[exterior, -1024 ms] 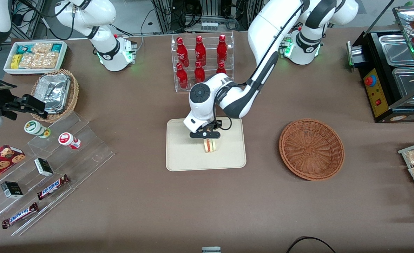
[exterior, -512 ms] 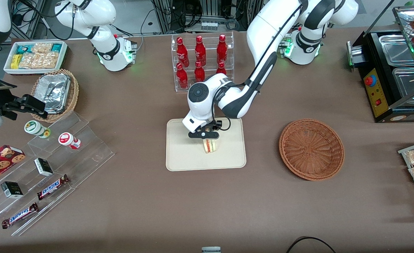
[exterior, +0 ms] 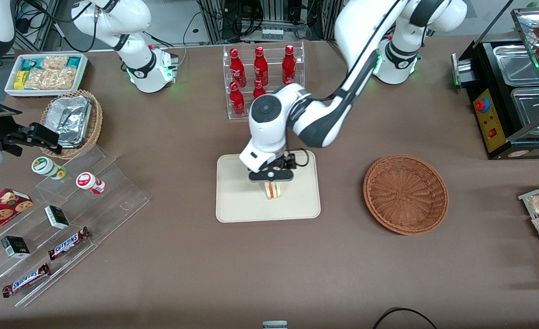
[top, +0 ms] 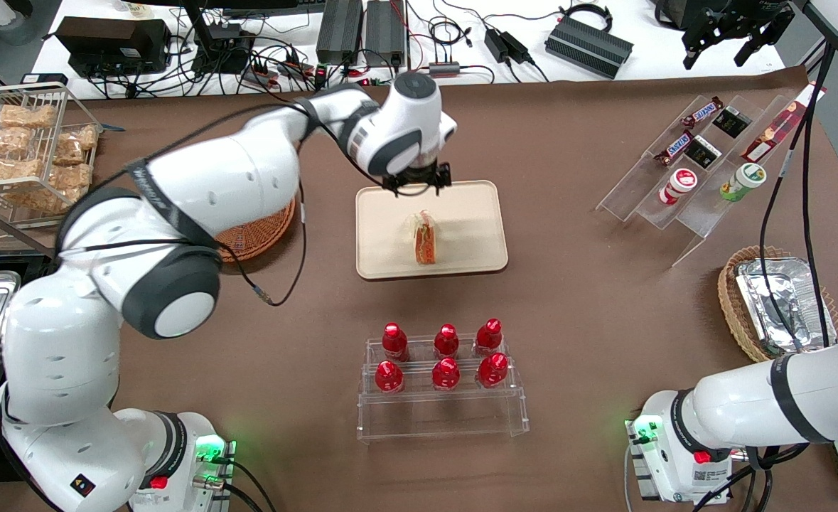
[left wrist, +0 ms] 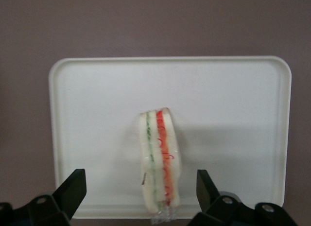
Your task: Place sandwich from basket to tray
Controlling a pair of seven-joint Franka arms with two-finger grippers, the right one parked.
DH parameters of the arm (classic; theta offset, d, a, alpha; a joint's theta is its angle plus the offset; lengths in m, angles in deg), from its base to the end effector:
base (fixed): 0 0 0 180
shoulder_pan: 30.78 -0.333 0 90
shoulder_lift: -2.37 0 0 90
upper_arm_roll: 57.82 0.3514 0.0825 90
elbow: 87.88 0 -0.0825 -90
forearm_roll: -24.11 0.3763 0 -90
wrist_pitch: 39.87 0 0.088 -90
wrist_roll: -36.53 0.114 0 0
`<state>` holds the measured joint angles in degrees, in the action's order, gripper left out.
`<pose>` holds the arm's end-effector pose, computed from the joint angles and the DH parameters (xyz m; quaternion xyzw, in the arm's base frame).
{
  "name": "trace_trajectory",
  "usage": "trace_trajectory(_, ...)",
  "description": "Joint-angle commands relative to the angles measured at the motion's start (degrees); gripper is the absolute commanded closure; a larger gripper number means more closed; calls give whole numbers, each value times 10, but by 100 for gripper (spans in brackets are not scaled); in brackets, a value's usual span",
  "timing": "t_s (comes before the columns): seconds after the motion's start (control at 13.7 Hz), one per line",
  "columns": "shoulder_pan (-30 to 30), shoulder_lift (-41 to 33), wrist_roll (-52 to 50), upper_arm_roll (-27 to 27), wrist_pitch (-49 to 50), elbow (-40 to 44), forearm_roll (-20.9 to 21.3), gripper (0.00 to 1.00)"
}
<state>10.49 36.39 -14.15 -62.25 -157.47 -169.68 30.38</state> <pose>0.5236 -0.5105 0.3783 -0.9992 -0.0258 -0.0314 0.0059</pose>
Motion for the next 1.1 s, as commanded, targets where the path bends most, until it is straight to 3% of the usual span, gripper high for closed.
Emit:
trace_trajectory(0.0,-31,-76,-7,-1,76,-20,-6,0)
trace_trajectory(0.37,-122,-184,36,-1,159,-48,-7,0)
trace_trajectory(0.8,-266,-319,254,-1,178,-161,-25,0)
trace_trajectory(1.02,-328,-347,344,-1,201,-170,-32,0)
